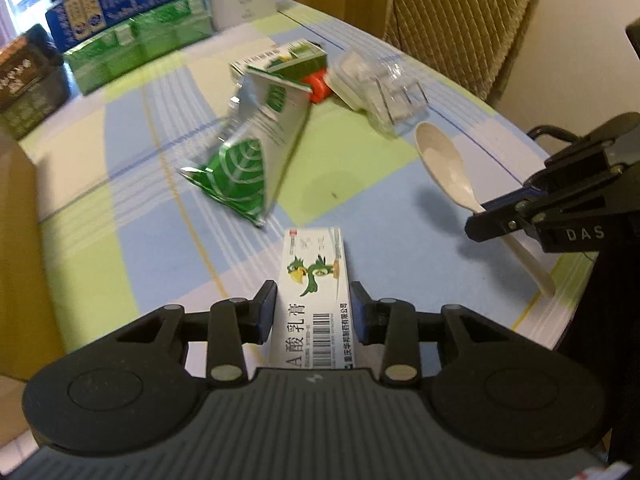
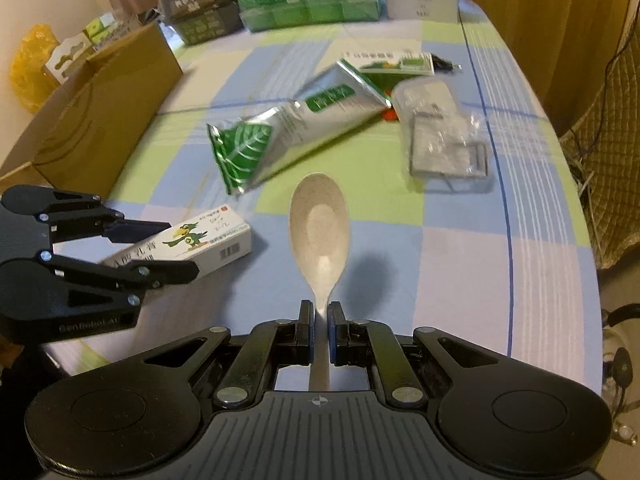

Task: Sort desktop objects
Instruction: 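Lift and carry the spoon and cream box over the cardboard box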

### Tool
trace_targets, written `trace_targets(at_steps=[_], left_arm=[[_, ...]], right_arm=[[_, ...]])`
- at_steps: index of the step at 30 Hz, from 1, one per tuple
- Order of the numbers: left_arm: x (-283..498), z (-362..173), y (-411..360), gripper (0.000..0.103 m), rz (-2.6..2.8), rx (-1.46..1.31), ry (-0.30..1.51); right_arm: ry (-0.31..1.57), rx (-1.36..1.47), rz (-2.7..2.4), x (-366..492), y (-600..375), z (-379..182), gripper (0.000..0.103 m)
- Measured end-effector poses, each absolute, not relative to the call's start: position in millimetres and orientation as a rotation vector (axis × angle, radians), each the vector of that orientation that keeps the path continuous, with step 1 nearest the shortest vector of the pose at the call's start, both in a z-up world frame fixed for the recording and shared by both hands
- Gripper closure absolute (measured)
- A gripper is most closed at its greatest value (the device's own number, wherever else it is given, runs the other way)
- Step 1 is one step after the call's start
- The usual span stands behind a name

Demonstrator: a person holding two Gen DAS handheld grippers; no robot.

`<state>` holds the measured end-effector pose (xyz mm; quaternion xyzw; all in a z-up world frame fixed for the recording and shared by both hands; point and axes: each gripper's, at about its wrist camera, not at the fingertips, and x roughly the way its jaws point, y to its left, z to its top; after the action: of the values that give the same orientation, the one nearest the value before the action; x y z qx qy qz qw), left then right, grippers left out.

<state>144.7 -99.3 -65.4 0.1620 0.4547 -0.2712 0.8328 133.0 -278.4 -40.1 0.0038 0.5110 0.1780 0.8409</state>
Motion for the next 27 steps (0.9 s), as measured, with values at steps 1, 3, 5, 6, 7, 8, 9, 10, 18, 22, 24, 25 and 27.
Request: trace_targets(at_steps=[1,3,5,6,7,8,9,10,18,22,24,25,27], left_arm=[[144.0,-61.0,-95.9,0.070,-0.569,0.341,0.958],[142.6,-55.1,-89.3,0.070,-0.558,0.333,0.959],[140.0,-55.4,-83.5,0.070,-0.550,0.321,0.966],[137.6,-57.2,-81.1,0.070,-0.549,0.318,0.972],[134.4,-59.7,-78.6,0.070,-0.549,0.314,0.978],[130.7,-62.4,-76.0,0.070,-0.550,0.307,0.983],[127.4,-64.4,-73.5,0.070,-0.548,0.299,0.988],[124.9,-66.2,-71.4,0.070,-0.545,0.289,0.991],[118.1,-42.6,-50.1,0.070,-0.513,0.209,0.929],[119.0,-9.9,-32.4,0.070,-0.482,0.192,0.864],[119.8,8.8,-19.3,0.070,-0.458,0.179,0.831],[120.1,19.5,-9.9,0.070,-0.441,0.171,0.812],[122.0,36.8,9.4,0.070,-0.406,0.163,0.783]], right_arm=[[1.071,0.007,0.379,131.4,-275.5,-36.0,0.100],[1.055,0.004,0.384,127.3,-270.5,-28.6,0.100],[1.044,0.003,0.385,122.8,-266.4,-24.3,0.100],[1.042,0.004,0.387,120.9,-264.8,-23.3,0.100],[1.040,0.006,0.389,118.8,-263.4,-22.7,0.100],[1.039,0.008,0.391,116.5,-262.0,-22.2,0.100],[1.038,0.010,0.392,114.9,-261.6,-22.0,0.100],[1.037,0.012,0.391,113.5,-261.0,-21.9,0.100],[1.011,0.016,0.402,115.1,-256.9,-8.1,0.100],[0.968,0.000,0.436,121.4,-239.3,13.1,0.100],[0.943,-0.007,0.464,126.6,-224.0,25.7,0.100],[0.930,-0.007,0.480,129.6,-214.7,32.5,0.100],[0.905,-0.006,0.512,135.5,-193.9,45.5,0.100]])
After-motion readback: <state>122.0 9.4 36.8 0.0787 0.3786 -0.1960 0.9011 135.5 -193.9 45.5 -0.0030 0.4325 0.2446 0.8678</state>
